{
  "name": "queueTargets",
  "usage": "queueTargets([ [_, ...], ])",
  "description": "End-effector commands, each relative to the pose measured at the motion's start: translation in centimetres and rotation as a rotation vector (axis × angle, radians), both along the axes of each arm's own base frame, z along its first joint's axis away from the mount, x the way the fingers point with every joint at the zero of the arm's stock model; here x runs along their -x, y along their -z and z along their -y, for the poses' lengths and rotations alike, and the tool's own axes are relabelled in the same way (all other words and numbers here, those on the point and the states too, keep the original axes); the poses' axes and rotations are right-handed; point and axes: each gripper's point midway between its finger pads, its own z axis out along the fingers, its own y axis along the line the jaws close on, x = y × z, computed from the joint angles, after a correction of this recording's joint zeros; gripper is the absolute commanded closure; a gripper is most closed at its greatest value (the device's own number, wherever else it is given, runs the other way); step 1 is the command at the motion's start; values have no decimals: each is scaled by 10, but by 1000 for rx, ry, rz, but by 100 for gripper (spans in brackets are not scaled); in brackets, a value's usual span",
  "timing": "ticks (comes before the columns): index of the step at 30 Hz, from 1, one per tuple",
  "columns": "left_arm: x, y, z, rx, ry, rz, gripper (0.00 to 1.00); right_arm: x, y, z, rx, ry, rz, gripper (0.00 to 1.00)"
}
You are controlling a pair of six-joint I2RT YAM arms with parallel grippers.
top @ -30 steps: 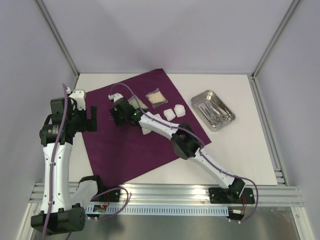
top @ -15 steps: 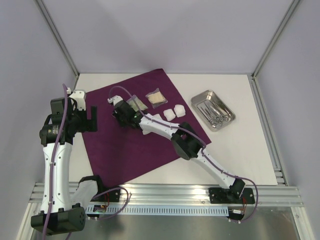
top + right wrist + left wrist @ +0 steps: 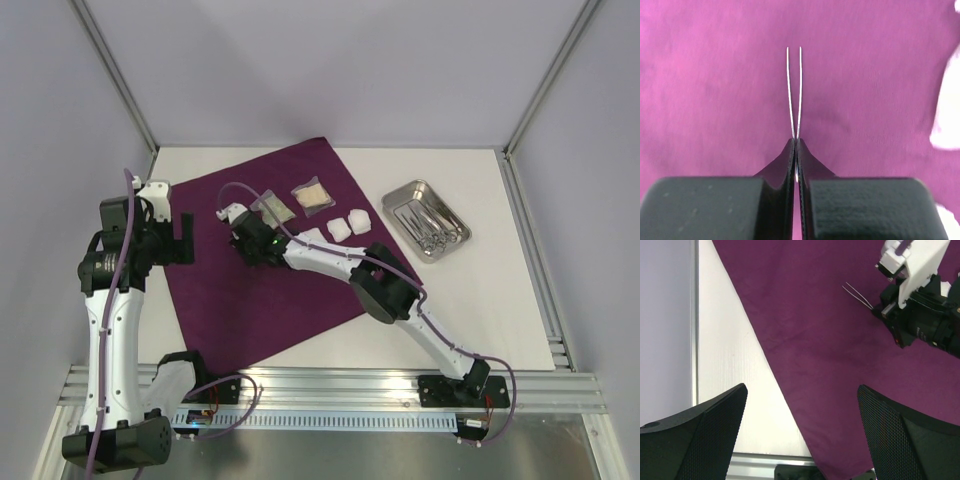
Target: Prepare the surgical pack
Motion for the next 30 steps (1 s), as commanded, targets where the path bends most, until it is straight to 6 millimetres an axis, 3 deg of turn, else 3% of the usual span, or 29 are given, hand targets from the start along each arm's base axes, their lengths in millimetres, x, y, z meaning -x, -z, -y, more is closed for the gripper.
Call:
queueTargets([
  [1, 2, -16, -2, -20, 2, 53, 0, 4, -69, -10, -144, -25, 66, 100],
  [3, 3, -17, -2, -20, 2, 54, 0, 5, -83, -9, -167, -30, 81, 99],
  [9, 3, -19, -2, -22, 3, 60, 0, 4, -86, -1, -175, -30, 64, 99],
  [13, 4, -19, -3, -26, 2, 61, 0, -5, -103, 14, -201, -7, 78, 100],
  [14, 4, -20, -3, -27, 0, 63, 0, -7, -127, 20, -228, -4, 106, 99],
  [15, 4, -20, -3, -27, 3, 63, 0, -7, -122, 31, -216, -3, 106, 100],
  [16, 4, -20, -3, -26, 4, 64, 0, -15, -133, 44, -229, 8, 118, 100],
  [17, 5, -19, -1, -20, 11, 61, 0, -19, -163, 58, -257, 9, 163, 100],
  [18, 4, -19, 0, -20, 14, 62, 0, -18, -157, 77, -233, 16, 154, 99],
  [19, 4, -19, 0, -21, 15, 61, 0, -33, -163, 102, -229, 46, 163, 99],
  [20, 4, -18, 0, -18, 18, 60, 0, -35, -189, 124, -243, 52, 204, 100],
  [21, 4, -18, 0, -20, 17, 60, 0, -41, -189, 146, -215, 74, 207, 100],
  [22, 4, -18, 1, -17, 21, 58, 0, -51, -173, 180, -186, 96, 170, 99],
  [24, 4, -17, 2, -13, 26, 56, 0, -56, -174, 230, -110, 111, 181, 100],
  [25, 4, -18, 2, -11, 29, 58, 0, -69, -160, 274, -67, 175, 151, 100],
  [27, 3, -17, 3, -10, 33, 54, 0, -73, -147, 320, 8, 215, 125, 100],
  [28, 3, -16, 3, -8, 35, 51, 0, -85, -140, 359, 41, 285, 116, 100],
  [30, 2, -15, 2, -9, 34, 46, 0, -88, -123, 396, 103, 337, 96, 100],
])
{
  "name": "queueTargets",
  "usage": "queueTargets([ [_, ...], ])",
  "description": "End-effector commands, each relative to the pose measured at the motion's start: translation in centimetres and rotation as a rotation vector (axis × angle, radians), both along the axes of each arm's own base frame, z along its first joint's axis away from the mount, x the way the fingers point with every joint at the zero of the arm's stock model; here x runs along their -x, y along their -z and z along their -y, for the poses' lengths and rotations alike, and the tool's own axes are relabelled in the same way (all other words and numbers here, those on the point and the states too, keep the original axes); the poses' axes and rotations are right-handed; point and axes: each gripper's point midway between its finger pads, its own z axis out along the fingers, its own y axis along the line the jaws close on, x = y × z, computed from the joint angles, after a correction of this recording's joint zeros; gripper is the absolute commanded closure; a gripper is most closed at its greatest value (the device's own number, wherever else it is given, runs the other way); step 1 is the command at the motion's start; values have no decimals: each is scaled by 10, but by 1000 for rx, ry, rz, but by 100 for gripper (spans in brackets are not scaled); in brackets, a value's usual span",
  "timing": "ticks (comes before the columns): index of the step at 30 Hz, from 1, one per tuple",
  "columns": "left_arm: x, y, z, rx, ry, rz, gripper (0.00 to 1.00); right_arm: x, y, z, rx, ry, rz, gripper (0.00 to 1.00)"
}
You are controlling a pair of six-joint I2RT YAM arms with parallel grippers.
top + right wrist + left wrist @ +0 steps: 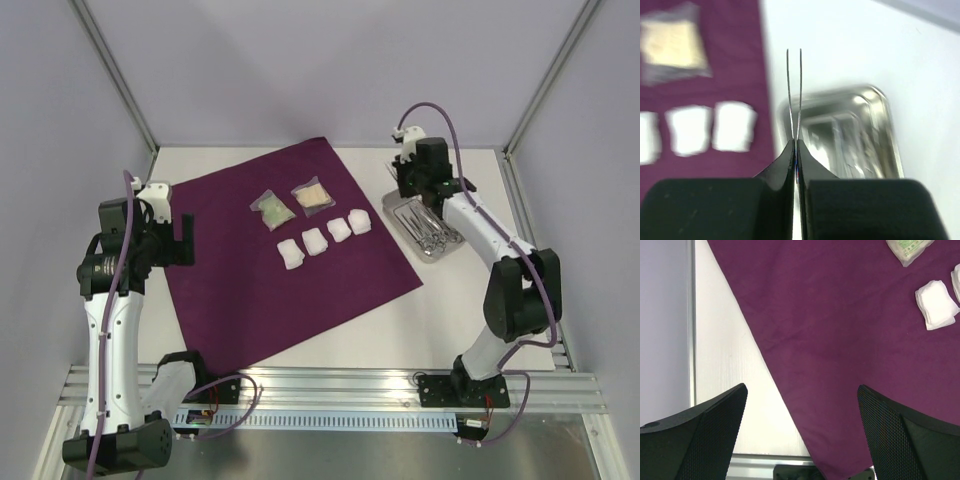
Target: Prepare the surgical pack
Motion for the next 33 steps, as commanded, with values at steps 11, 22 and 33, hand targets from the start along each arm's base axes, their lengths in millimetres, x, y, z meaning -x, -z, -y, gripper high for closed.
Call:
queueTargets([
  [11, -11, 0, -3, -16, 20, -17, 0, -13, 108, 144, 241, 78, -217, 99],
  [22, -17, 4, -3, -8, 26, -38, 0, -8, 150, 168, 287, 95, -318, 99],
  [33, -16, 1, -3, -10, 26, -30, 0, -6, 149, 174, 306, 130, -332, 82],
])
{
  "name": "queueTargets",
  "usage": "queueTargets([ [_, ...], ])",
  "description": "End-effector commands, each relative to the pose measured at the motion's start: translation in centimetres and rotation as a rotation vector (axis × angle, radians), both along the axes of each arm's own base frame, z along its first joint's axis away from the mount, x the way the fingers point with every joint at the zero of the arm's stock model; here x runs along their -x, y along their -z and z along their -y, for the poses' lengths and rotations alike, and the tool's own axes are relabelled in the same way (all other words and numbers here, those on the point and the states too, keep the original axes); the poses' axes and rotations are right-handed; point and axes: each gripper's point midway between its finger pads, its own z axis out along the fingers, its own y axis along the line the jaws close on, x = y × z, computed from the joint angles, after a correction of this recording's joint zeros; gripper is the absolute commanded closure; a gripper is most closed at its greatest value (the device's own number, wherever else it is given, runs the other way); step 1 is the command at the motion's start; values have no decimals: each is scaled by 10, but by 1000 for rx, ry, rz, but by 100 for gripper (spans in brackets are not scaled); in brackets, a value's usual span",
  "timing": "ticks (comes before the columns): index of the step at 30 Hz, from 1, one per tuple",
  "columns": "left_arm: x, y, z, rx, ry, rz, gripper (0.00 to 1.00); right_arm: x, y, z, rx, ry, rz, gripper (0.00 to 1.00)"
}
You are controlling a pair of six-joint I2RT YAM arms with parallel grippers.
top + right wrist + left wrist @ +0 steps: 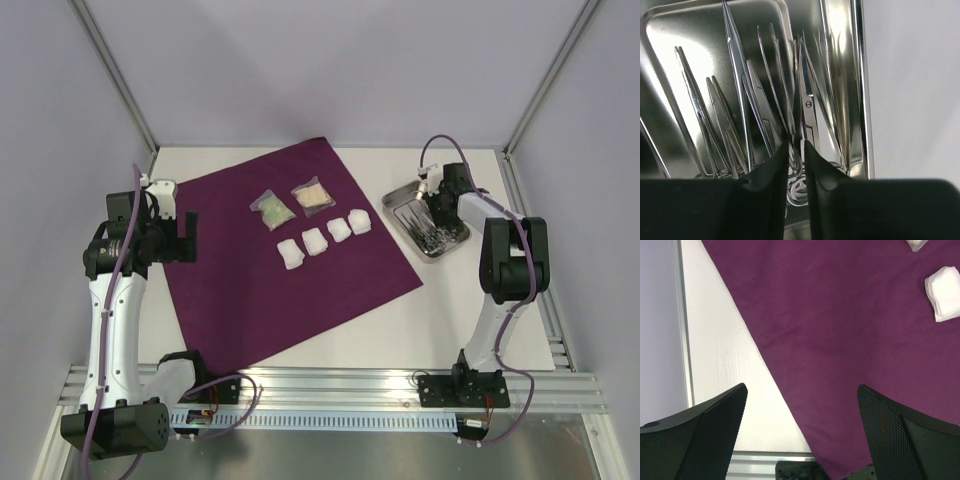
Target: Prepare the surgical pack
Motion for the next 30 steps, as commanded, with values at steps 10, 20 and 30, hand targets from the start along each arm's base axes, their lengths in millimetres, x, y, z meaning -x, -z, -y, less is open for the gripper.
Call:
queueTargets([
  [10, -3, -20, 2, 3, 16, 72, 0, -18, -107, -4, 24, 76, 194, 50],
  [20, -7, -21, 55, 261, 190, 6, 18, 15, -186, -55, -146, 275, 357, 35],
  [30, -81, 29, 162, 362, 349, -149, 25, 56, -150, -129, -473, 266, 265, 38],
])
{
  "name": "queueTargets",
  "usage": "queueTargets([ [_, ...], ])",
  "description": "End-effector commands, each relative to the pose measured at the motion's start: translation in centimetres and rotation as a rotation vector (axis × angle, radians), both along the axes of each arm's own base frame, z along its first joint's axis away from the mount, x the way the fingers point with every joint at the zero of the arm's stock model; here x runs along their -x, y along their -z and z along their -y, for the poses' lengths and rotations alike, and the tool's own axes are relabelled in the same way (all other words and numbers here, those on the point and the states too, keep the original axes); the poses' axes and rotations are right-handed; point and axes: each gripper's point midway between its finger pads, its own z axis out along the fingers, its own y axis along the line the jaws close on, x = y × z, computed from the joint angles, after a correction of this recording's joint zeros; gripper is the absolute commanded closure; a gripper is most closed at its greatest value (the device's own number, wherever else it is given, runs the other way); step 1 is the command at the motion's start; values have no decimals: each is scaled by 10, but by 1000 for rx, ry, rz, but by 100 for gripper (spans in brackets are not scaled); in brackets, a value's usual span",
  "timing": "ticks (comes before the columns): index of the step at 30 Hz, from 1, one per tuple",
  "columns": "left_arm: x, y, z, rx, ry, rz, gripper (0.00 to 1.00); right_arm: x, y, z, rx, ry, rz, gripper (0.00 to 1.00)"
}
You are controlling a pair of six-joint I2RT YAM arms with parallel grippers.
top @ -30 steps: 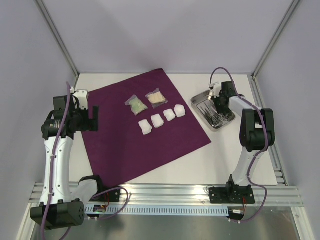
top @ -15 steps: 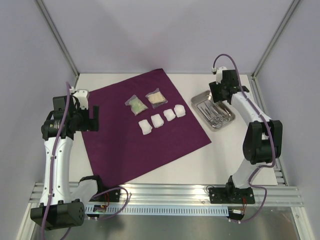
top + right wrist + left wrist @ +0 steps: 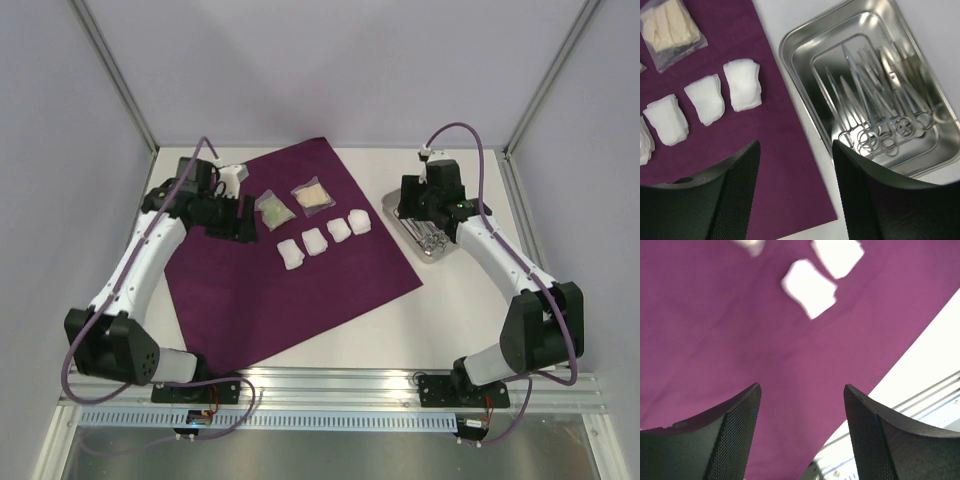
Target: Prepare the surgical pack
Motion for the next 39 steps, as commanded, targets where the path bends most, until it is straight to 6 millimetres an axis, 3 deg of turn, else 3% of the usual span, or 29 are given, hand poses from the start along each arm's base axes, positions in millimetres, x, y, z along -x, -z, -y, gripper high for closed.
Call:
queueTargets([
  [1, -43, 9, 39, 52, -16, 30, 25, 5, 1, -28, -115, -4, 7, 38],
  [4, -75, 39, 65, 84, -40, -6, 25, 9, 14, -33, -123, -3, -17, 39],
  [5, -82, 62, 67, 79, -54, -63, 25, 10, 18, -35, -123, -4, -27, 40],
  [9, -104, 96, 71, 51, -83, -128, 27, 16, 33, -47, -120, -51, -65, 41],
  [10, -105, 107, 71, 41, -86, -150, 27, 17, 36, -48, -116, -56, -73, 41],
  [17, -99, 139, 90, 39, -33, -200, 33, 16, 54, -55, -92, -69, -109, 41],
  [22, -95, 170, 79, -35, -83, -283, 38, 17, 53, -59, -98, -88, -112, 41],
  [26, -90, 173, 78, -33, -90, -289, 39, 18, 50, -55, -74, -92, -103, 41],
  [30, -85, 177, 81, -16, -77, -312, 48, 19, 50, -55, -66, -97, -102, 41],
  [39, -71, 170, 108, 2, 42, -301, 58, 16, 50, -50, -49, -70, -96, 41],
])
